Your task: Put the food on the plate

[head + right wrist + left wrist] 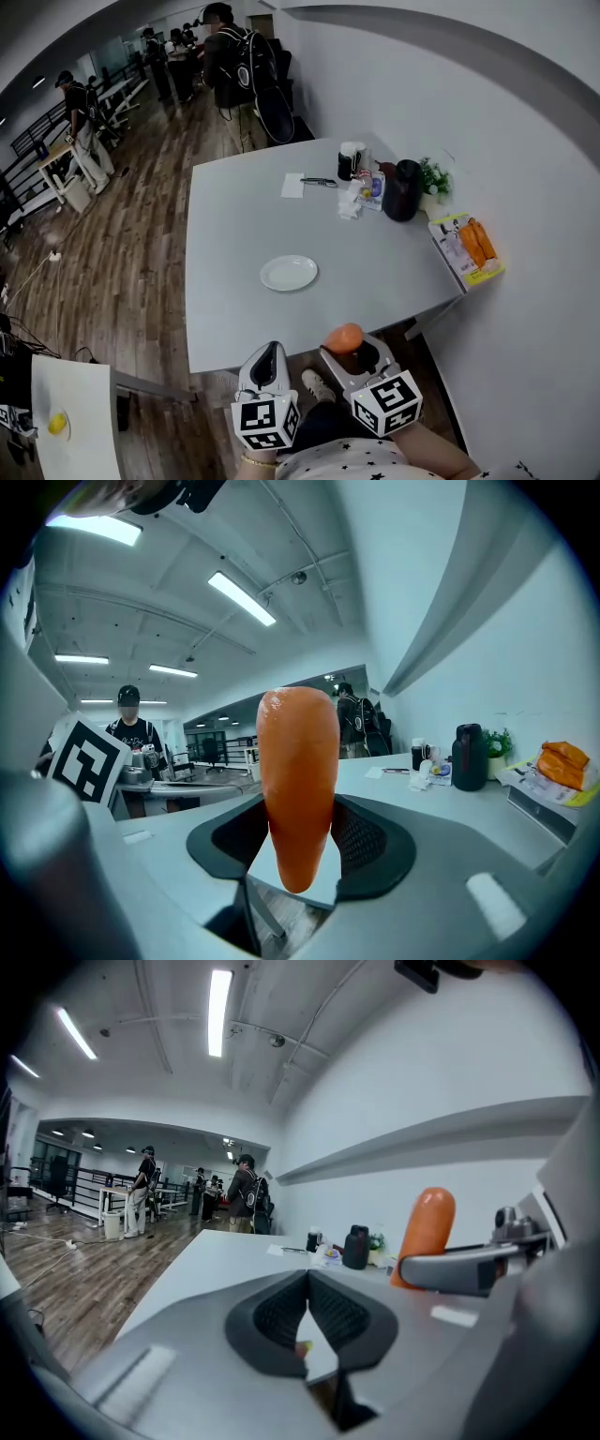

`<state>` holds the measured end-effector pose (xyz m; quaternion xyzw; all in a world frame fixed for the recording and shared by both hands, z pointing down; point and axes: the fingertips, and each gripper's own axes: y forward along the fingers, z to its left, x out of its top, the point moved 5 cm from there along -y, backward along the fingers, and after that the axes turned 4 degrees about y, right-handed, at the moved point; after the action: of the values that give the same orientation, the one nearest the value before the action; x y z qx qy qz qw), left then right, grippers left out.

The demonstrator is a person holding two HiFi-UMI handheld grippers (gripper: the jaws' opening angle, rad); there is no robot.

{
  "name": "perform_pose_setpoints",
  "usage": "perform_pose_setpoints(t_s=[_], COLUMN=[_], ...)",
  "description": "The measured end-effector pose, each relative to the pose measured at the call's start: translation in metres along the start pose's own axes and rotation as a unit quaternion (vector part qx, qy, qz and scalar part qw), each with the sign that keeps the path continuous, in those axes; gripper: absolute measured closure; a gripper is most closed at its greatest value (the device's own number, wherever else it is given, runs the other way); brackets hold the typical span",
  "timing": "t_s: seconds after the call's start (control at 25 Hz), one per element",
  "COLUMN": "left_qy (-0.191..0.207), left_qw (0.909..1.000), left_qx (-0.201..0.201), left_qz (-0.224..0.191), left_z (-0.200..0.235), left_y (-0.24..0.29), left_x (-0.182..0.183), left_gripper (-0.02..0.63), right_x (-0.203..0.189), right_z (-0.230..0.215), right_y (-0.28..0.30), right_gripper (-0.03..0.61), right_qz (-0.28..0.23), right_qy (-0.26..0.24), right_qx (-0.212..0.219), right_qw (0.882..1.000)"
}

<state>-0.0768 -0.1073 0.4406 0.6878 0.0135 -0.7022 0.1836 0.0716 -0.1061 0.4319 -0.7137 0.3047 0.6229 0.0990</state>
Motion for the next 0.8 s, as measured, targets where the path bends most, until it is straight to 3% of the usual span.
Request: perform_pose_setpoints(t_s=[0.32,0.52,0.68,0.8], left_qy=[0.01,0.009,-0.004,-0.008], left_qw=[0.9998,0.9998,0.9998,0.9997], left_qx=[0.003,0.009,0.019,0.023], left_qz=[-0.017,-0.016,-0.009,-0.003], left_z=[0.039,0.06,0.08,0.088], left_y=[0.093,0.132,0.154,0.168], left_x=[0.011,0.017,0.019,0.02], left_gripper=[0.607,0.607,0.606,0.607], right_x=[0.019,0.025,0.024,0.017], right_z=[-0.049,-0.075,-0.089,-0.1], right_y=[0.088,0.138,0.179,0.211], right_gripper=[0.367,0.367,0.367,0.367], right_qz=[0.033,0.081,0.123,0.172], right_qy=[-0.034,-0.066,-0.109,-0.165], right_qx=[0.012,0.022,0.042,0.062], right_qw=[0.999,0.994,0.985,0.969])
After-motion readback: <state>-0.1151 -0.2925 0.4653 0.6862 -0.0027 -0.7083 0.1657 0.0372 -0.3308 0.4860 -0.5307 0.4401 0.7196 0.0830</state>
